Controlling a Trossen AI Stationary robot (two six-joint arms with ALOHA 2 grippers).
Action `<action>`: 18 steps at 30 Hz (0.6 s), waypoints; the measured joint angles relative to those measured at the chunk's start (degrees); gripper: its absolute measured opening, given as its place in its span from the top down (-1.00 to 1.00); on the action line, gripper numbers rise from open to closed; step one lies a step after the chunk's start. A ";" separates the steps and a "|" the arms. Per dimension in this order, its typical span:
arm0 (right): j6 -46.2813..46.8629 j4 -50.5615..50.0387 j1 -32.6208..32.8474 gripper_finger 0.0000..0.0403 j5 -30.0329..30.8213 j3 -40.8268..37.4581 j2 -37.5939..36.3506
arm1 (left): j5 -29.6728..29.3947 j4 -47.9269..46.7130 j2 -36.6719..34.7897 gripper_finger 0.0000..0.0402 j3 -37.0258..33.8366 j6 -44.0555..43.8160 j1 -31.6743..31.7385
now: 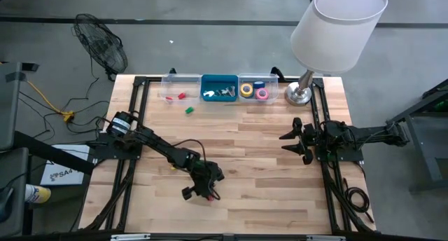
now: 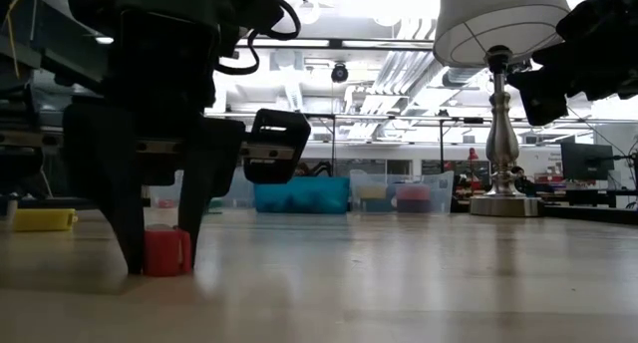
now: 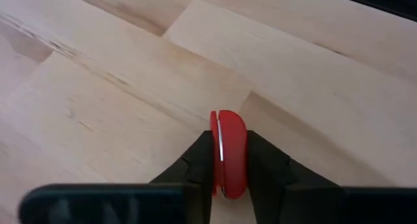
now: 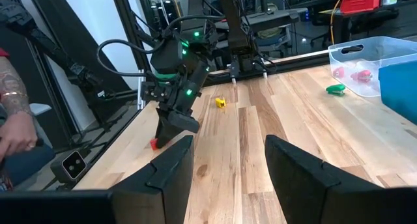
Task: Pick and place Stapler, Stapler remover, tape
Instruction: Put the red stapler into the left transparent bin
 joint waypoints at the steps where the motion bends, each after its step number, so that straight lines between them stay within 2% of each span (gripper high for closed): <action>1: 0.00 0.00 -0.01 0.10 0.01 0.00 0.00 | 0.00 -0.02 0.00 0.73 0.00 -0.25 0.00; 10: 0.00 0.00 0.01 0.10 0.01 0.00 0.00 | -0.90 -1.52 -2.50 0.74 -0.04 -8.92 1.88; 12: -0.01 0.01 -0.02 0.10 0.01 0.00 0.00 | -4.09 -2.56 -4.21 0.74 -0.16 -11.81 3.24; 18: -0.02 0.02 0.01 0.10 -0.01 0.00 0.00 | -21.94 -8.32 -10.59 0.72 -0.24 -20.99 7.08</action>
